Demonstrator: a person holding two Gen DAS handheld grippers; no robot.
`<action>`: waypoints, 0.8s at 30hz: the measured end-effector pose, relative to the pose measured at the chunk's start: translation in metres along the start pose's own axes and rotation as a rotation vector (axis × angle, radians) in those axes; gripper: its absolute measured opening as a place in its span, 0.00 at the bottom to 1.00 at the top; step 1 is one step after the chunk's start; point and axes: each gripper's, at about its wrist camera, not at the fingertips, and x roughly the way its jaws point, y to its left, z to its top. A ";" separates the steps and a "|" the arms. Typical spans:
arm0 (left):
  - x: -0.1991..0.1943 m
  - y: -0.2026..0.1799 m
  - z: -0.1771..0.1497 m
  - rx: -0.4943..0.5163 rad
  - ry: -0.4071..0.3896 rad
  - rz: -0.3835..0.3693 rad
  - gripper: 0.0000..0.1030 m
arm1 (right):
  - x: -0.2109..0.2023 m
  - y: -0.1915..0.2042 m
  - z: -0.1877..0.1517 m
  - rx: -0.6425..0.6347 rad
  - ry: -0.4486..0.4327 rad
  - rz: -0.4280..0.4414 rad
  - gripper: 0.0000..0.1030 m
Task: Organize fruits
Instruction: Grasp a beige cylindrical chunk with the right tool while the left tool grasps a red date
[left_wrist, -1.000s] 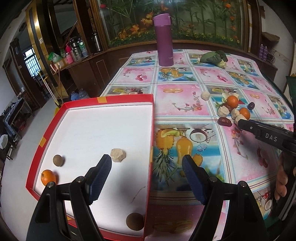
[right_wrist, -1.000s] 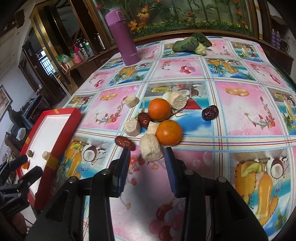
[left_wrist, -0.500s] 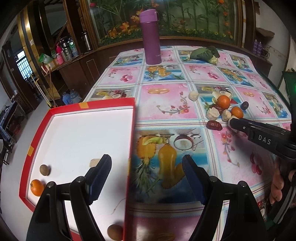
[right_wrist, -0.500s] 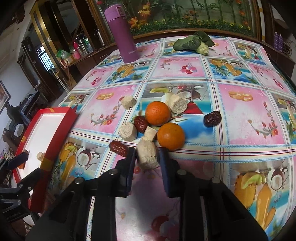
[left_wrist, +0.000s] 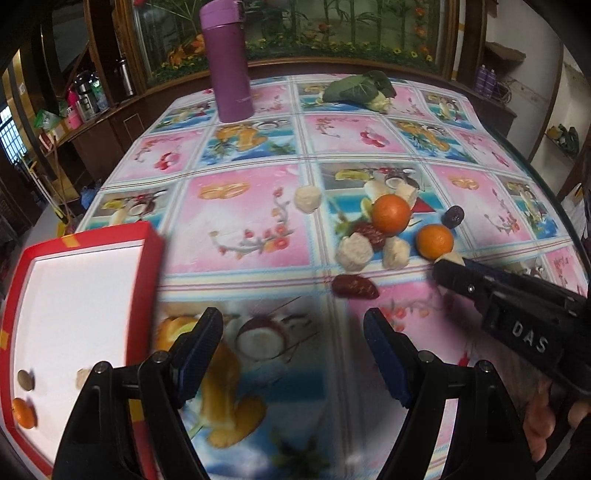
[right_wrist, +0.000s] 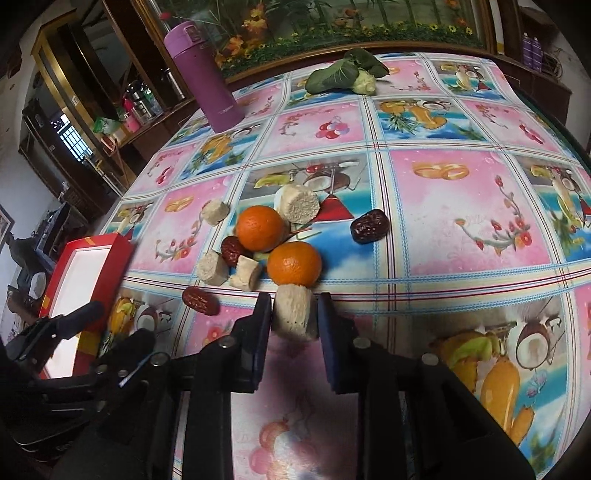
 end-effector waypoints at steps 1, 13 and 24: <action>0.003 -0.004 0.003 0.007 -0.004 -0.012 0.76 | 0.000 -0.002 0.000 0.004 0.002 0.005 0.27; 0.027 -0.019 0.012 0.045 0.001 -0.074 0.48 | -0.004 -0.024 0.006 0.066 0.008 0.040 0.26; 0.014 -0.013 0.009 0.038 -0.033 -0.114 0.32 | -0.004 -0.019 0.005 0.033 -0.002 0.013 0.26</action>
